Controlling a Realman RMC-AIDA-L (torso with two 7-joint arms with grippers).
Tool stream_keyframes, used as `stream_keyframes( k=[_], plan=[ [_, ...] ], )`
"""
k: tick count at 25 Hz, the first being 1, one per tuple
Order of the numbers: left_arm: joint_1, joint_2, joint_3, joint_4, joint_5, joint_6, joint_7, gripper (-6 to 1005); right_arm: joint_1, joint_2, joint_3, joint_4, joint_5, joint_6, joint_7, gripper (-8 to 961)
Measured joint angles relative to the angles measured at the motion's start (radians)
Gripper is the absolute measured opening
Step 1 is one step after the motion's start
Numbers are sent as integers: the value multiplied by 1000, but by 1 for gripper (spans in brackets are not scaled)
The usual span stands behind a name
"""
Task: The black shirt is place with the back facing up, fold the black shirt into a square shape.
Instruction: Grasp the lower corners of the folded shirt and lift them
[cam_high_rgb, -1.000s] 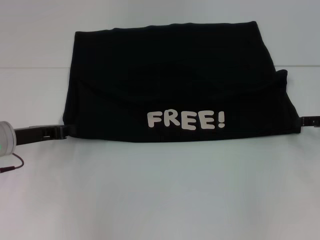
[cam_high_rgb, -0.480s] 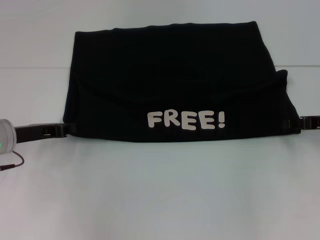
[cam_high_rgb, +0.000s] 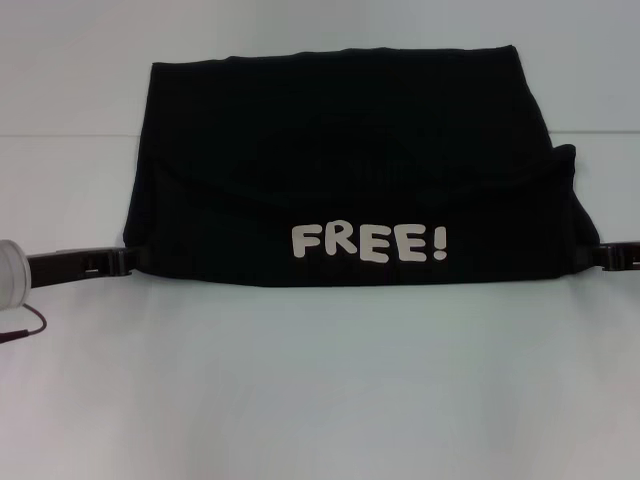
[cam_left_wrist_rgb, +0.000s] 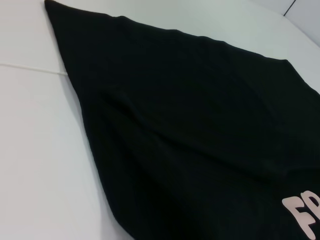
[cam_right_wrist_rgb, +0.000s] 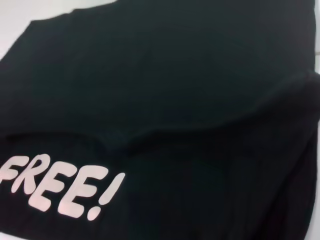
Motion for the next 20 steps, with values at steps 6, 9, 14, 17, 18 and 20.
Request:
stream_keyframes(
  k=[6, 9, 14, 17, 18, 20],
  plan=[
    [11, -4, -3, 6, 0, 14, -10, 11, -26, -9, 27, -2, 13, -37, -41, 25],
    [27, -7, -25, 32, 0, 89, -38, 14, -51, -16, 59, -10, 14, -88, -72, 0],
    [79, -9, -89, 99, 0, 271, -79, 19, -117, -36, 134, -14, 15, -229, -149, 0],
    [125, -8, -141, 134, 0, 399, -83, 22, -174, -48, 183, -17, 15, -341, -213, 0],
    [137, -7, -151, 141, 1, 425, -83, 23, -212, -53, 199, -22, 15, -407, -245, 0],
    [179, -6, -184, 168, 15, 533, -78, 25, -228, -54, 204, -26, 15, -436, -259, 0]
  ],
)
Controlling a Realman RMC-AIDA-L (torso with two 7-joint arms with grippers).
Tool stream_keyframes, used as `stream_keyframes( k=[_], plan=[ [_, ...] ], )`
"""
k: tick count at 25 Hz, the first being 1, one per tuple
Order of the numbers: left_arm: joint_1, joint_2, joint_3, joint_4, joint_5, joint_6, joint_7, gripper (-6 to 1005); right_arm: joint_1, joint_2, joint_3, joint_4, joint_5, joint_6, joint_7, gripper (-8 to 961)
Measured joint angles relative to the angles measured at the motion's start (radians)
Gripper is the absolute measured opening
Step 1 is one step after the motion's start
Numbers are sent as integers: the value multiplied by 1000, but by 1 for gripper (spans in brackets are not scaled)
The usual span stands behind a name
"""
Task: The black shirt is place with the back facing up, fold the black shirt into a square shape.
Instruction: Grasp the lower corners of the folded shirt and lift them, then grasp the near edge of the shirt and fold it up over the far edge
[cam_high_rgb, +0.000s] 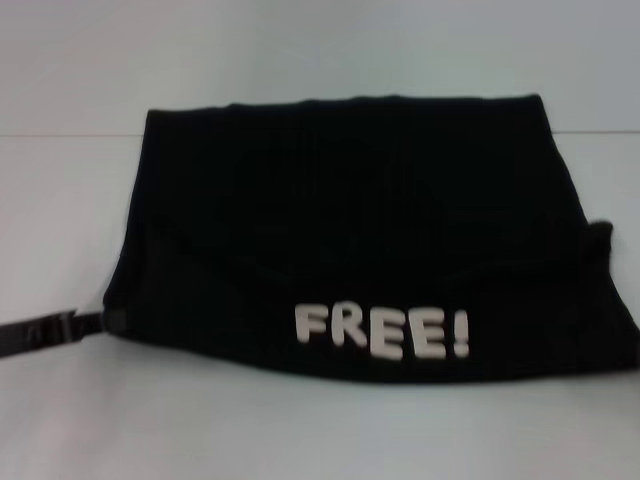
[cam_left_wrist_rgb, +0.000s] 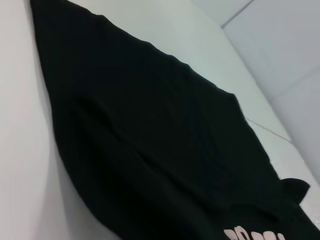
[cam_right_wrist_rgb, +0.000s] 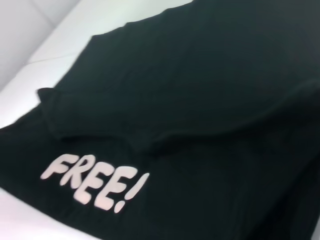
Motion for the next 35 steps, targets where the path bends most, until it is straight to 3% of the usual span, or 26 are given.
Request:
stream_keyframes(
  k=[11, 17, 20, 24, 26, 27, 28, 32, 35],
  plan=[
    [50, 3, -81, 36, 118, 198, 44, 36, -180, 14, 58, -54, -5, -253, -133, 0],
    [56, 7, -126, 53, 155, 280, 59, 42, -219, 17, 80, -54, -7, -300, -159, 0],
    [34, 17, -142, 43, 150, 268, 51, 45, -192, 11, 88, -54, -5, -301, -157, 0],
    [-58, 49, -153, -29, 142, 176, 19, 49, -106, -8, 110, -54, -4, -287, -137, 0],
    [-58, 49, -153, -29, 142, 176, 19, 51, -56, -19, 119, -55, -3, -266, -124, 0],
    [-92, 62, -151, -62, 142, 132, 7, 52, -34, -23, 125, -55, -3, -255, -119, 0],
    [-178, 95, -146, -145, 142, 14, -5, 53, -10, -28, 134, -55, -3, -240, -113, 0],
    [-281, 121, -142, -212, 142, -153, -15, 57, 75, -46, 154, -55, -2, -163, -86, 0],
    [-343, 129, -132, -254, 143, -300, -19, 60, 139, -50, 153, -50, -3, -48, -39, 0]
  ],
)
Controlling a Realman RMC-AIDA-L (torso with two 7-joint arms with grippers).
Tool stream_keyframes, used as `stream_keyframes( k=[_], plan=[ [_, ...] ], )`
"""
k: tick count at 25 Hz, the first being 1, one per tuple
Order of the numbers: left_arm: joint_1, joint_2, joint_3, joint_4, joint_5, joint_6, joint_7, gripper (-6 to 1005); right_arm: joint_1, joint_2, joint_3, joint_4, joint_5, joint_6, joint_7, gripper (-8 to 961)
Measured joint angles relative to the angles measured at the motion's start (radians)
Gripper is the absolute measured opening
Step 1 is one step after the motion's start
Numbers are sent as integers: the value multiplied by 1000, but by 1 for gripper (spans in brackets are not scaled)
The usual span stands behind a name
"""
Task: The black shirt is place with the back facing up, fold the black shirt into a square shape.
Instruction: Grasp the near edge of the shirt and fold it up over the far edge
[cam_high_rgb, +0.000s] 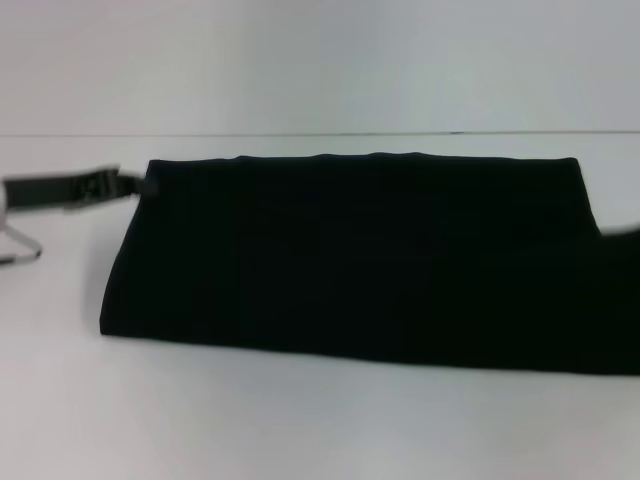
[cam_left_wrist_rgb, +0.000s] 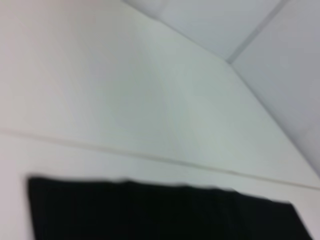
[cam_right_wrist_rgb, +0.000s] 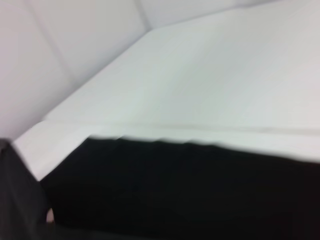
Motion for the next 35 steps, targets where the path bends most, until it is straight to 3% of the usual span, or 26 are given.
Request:
stream_keyframes(
  k=[5, 7, 8, 10, 20, 35],
  plan=[
    [-78, -20, 43, -62, -3, -274, 9, 65, 102, 24, -46, 62, -3, 268, 59, 0],
    [-85, -26, 47, -66, -4, -308, 11, 67, 126, 33, -64, 97, -3, 369, 68, 0],
    [-101, -45, 60, -74, -6, -403, 24, 67, 137, 38, -71, 117, -2, 413, 68, 0],
    [-113, -61, 80, -78, -11, -473, 39, 69, 146, 43, -75, 130, -1, 452, 68, -1],
    [-133, -71, 117, -82, -18, -579, 53, 79, 222, 106, -117, 165, 2, 716, 69, -1],
    [-160, -71, 130, -91, -91, -660, 120, 94, 280, 112, -120, 166, 3, 806, 76, -1]
  ],
)
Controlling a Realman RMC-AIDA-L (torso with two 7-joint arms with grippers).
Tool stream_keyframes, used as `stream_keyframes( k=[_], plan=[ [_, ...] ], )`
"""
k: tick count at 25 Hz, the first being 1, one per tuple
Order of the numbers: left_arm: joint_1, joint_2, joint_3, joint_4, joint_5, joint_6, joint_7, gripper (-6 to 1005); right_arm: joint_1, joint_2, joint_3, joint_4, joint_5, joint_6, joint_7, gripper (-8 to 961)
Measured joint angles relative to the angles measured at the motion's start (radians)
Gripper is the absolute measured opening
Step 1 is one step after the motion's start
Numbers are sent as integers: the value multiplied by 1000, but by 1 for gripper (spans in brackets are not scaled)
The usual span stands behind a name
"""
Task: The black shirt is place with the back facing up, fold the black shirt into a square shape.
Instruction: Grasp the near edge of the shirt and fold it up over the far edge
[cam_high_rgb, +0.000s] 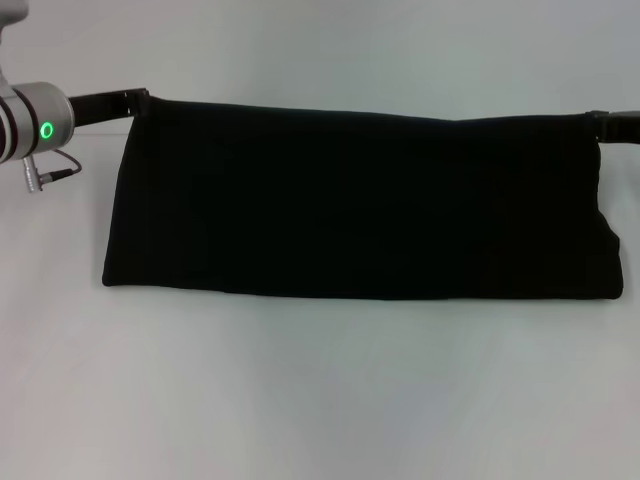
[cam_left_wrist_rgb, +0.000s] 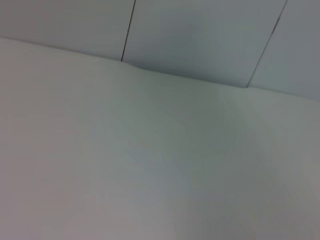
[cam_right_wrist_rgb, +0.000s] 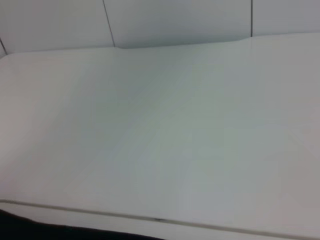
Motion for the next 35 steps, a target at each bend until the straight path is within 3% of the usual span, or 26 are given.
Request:
stream_keyframes(
  k=[28, 33, 35],
  plan=[
    [1, -11, 24, -27, -23, -64, 14, 122, 18, 3, -15, 36, 0, 38, 2, -1],
    [0, -24, 24, -26, -29, -91, 42, 127, 20, 7, -41, 35, -1, 55, 5, 7],
    [0, -29, 24, -31, -29, -125, 53, 129, 20, 13, -52, 27, -1, 82, 5, 78]
  ],
)
